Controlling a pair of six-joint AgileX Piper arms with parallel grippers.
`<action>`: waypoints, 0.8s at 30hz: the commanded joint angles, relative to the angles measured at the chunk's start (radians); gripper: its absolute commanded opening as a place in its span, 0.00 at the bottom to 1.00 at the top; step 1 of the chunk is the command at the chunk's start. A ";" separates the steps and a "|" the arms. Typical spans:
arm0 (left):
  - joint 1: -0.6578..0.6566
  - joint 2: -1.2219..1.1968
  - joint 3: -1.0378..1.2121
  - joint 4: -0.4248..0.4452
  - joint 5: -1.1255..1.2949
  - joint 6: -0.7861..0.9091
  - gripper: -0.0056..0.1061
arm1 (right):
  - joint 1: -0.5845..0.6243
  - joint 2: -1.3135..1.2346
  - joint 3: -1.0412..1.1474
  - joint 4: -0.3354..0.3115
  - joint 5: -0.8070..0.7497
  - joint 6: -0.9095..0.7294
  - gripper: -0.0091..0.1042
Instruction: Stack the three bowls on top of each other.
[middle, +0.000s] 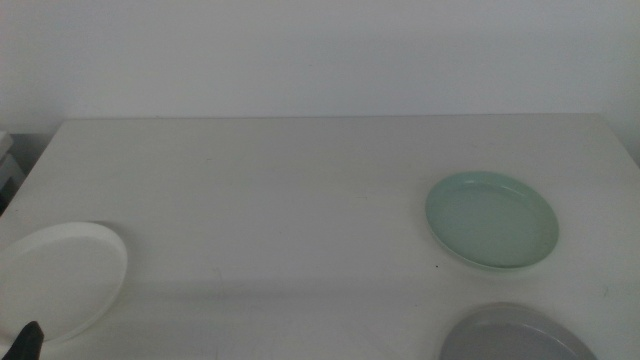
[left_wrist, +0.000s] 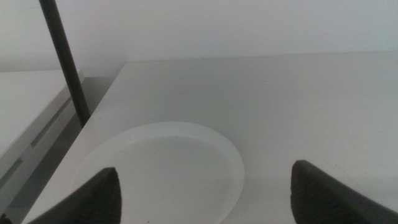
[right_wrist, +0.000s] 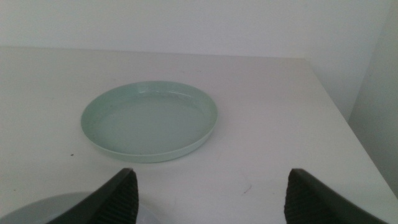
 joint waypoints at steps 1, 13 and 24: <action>0.000 -0.013 -0.004 -0.002 -0.072 -0.005 0.99 | -0.007 -0.024 -0.038 0.003 -0.064 -0.005 0.60; 0.000 -0.013 -0.004 -0.002 -0.072 -0.005 0.99 | -0.007 0.073 -0.322 0.046 0.234 -0.005 0.60; 0.000 -0.013 -0.004 -0.002 -0.072 -0.005 0.99 | -0.007 0.342 -0.619 0.039 0.473 -0.005 0.60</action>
